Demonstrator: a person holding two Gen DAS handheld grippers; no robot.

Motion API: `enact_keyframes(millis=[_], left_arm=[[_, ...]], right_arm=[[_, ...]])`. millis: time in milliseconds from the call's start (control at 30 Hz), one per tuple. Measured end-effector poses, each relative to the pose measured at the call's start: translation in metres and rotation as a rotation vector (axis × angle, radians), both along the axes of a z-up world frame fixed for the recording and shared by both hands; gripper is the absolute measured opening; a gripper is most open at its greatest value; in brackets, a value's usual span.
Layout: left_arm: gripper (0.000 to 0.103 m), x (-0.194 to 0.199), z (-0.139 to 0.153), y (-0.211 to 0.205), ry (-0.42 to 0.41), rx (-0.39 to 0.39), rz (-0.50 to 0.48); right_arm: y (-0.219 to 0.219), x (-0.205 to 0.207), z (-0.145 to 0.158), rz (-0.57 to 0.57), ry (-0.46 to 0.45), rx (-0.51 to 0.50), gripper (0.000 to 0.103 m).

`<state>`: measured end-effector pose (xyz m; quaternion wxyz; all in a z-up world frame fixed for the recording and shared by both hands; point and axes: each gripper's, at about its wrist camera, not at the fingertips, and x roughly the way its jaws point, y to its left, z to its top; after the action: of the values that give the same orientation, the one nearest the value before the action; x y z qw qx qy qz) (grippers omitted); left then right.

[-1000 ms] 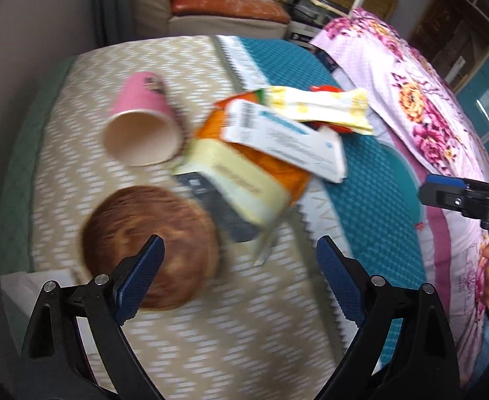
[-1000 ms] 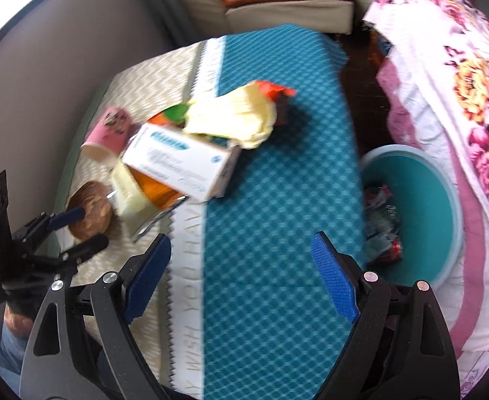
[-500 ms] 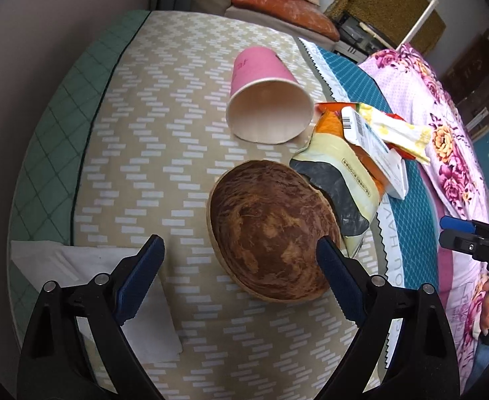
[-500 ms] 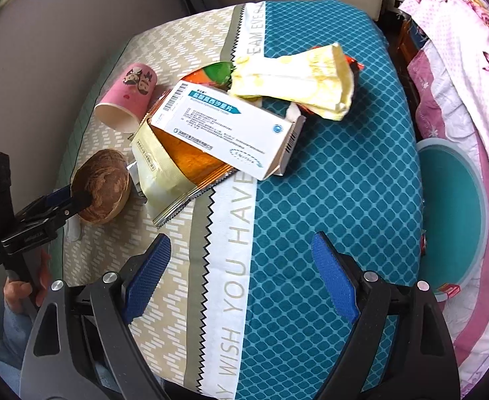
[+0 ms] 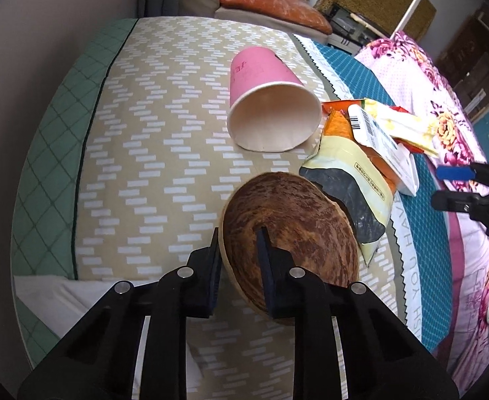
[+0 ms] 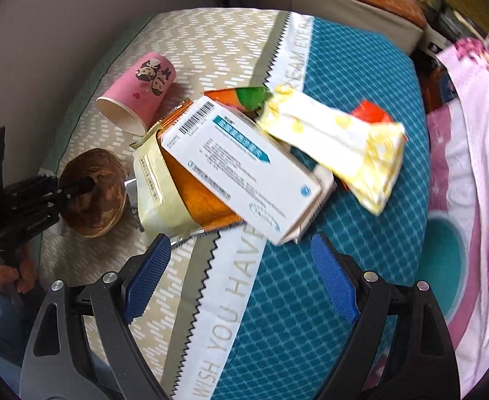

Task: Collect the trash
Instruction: 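Grasp the brown coconut shell with the left tool while the right tool grasps the white medicine box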

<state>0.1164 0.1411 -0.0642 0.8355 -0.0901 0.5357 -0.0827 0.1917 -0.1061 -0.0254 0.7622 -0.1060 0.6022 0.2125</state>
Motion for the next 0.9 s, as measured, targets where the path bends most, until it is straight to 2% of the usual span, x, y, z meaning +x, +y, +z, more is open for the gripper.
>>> enact_keyframes(millis=[233, 433, 500, 567, 700, 767, 800, 833, 900], left_arm=[[0.023, 0.003, -0.008, 0.005, 0.022, -0.006, -0.027], [0.026, -0.001, -0.009, 0.012, 0.032, -0.049, -0.017], [0.031, -0.002, -0.008, 0.012, 0.038, -0.06, -0.022], [0.044, -0.007, -0.007, 0.013, 0.041, -0.07, -0.022], [0.054, -0.01, -0.007, 0.009, 0.036, -0.07, -0.024], [0.058, -0.009, -0.007, 0.007, 0.035, -0.072, -0.022], [0.058, -0.009, -0.007, 0.005, 0.034, -0.068, -0.02], [0.058, -0.009, -0.006, 0.004, 0.031, -0.062, -0.016], [0.058, -0.01, -0.007, 0.003, 0.026, -0.064, -0.001]], right_arm=[[0.032, 0.032, -0.018, 0.157, 0.029, -0.068, 0.082], [0.039, 0.053, -0.029, 0.216, 0.054, -0.07, 0.082], [0.039, 0.059, -0.034, 0.212, 0.066, -0.059, 0.082], [0.039, 0.061, -0.037, 0.199, 0.061, -0.047, 0.082], [0.04, 0.055, -0.04, 0.194, 0.055, -0.028, 0.082], [0.043, 0.047, -0.042, 0.181, 0.065, -0.028, 0.076], [0.043, 0.046, -0.042, 0.166, 0.066, -0.023, 0.066], [0.042, 0.045, -0.042, 0.147, 0.08, -0.008, 0.062], [0.039, 0.037, -0.037, 0.102, 0.099, 0.035, 0.058]])
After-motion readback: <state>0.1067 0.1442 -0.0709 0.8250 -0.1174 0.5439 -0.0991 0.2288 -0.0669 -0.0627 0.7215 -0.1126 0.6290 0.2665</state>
